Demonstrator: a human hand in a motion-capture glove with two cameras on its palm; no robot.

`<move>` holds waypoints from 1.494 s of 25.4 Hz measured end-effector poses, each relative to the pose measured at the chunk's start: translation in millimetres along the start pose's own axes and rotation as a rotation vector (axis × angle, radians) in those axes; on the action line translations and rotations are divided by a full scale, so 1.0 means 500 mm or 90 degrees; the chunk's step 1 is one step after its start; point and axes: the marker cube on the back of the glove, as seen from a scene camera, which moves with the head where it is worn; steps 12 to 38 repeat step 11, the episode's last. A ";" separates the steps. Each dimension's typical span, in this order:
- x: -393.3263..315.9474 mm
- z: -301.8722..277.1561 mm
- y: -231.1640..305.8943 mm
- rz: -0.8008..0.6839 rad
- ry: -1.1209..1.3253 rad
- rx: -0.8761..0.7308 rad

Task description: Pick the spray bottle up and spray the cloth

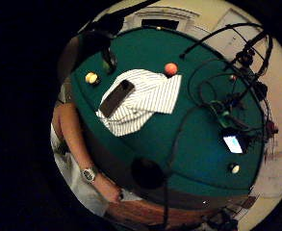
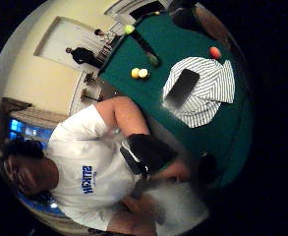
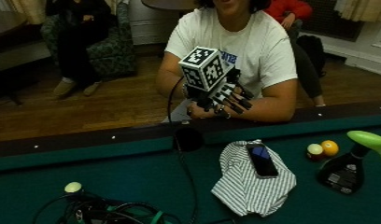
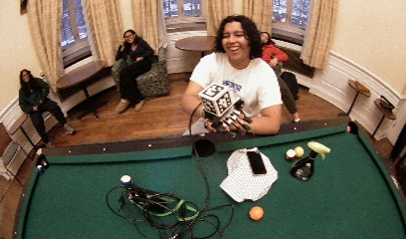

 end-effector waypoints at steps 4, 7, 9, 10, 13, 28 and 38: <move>-0.001 -0.009 -0.006 -0.010 0.003 0.014; -0.005 0.012 -0.019 0.001 0.006 0.006; -0.010 0.031 -0.031 0.014 0.006 -0.001; -0.013 0.038 -0.036 0.020 0.006 -0.004; -0.015 0.042 -0.039 0.023 0.006 -0.005; -0.015 0.042 -0.039 0.023 0.006 -0.005; -0.015 0.042 -0.039 0.023 0.006 -0.005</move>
